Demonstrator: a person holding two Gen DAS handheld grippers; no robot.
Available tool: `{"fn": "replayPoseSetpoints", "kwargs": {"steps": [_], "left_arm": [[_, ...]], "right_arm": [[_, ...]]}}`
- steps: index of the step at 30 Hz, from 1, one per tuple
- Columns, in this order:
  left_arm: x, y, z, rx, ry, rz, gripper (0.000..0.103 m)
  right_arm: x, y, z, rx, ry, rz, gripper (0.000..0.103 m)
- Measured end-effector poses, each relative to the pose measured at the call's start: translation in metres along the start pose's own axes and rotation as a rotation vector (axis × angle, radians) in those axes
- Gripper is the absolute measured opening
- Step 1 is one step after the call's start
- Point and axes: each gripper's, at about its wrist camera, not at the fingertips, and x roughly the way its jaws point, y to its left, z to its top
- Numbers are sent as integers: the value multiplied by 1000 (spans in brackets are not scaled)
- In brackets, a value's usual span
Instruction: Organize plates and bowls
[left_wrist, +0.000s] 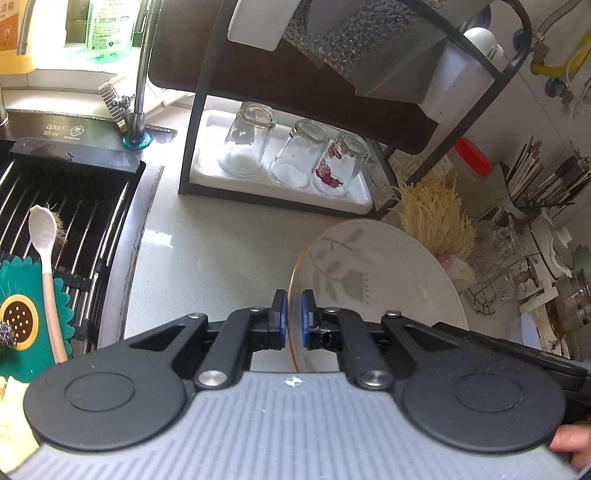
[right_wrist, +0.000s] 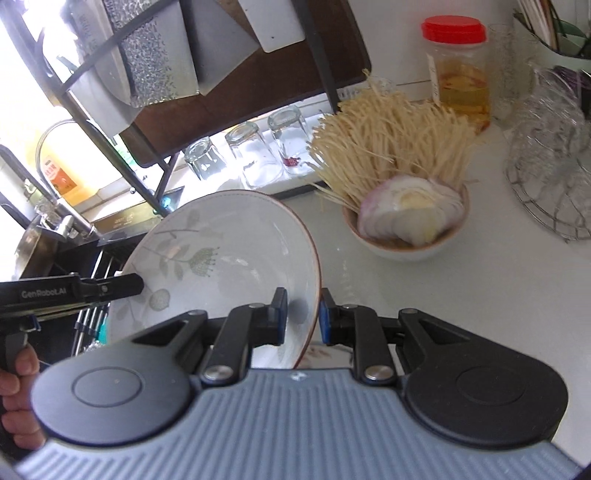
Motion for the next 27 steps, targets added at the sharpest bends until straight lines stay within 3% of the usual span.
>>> {"fn": "replayPoseSetpoints", "kwargs": {"steps": [14,27], "left_arm": [[-11,-36,-76,10,52,19,9],[2,-59,-101,54,126,60,10]], "right_arm": [[-40,-31,-54,-11,38,-7,20],[-45,-47,-74,-19,89,-78,20]]}}
